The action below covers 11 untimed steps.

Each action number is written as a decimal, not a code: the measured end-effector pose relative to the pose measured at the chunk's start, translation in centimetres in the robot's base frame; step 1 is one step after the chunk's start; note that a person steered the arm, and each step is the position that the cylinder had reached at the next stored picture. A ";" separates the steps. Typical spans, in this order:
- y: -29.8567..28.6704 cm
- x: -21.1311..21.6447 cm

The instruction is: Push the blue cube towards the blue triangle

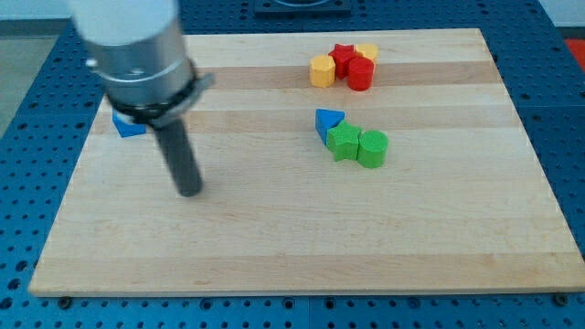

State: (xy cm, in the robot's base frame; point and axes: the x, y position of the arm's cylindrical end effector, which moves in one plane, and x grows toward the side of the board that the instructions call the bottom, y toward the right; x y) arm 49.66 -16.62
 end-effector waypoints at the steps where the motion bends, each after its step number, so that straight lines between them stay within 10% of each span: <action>1: -5.6 -1.0; 6: -13.3 -11.0; 11: 4.0 -11.5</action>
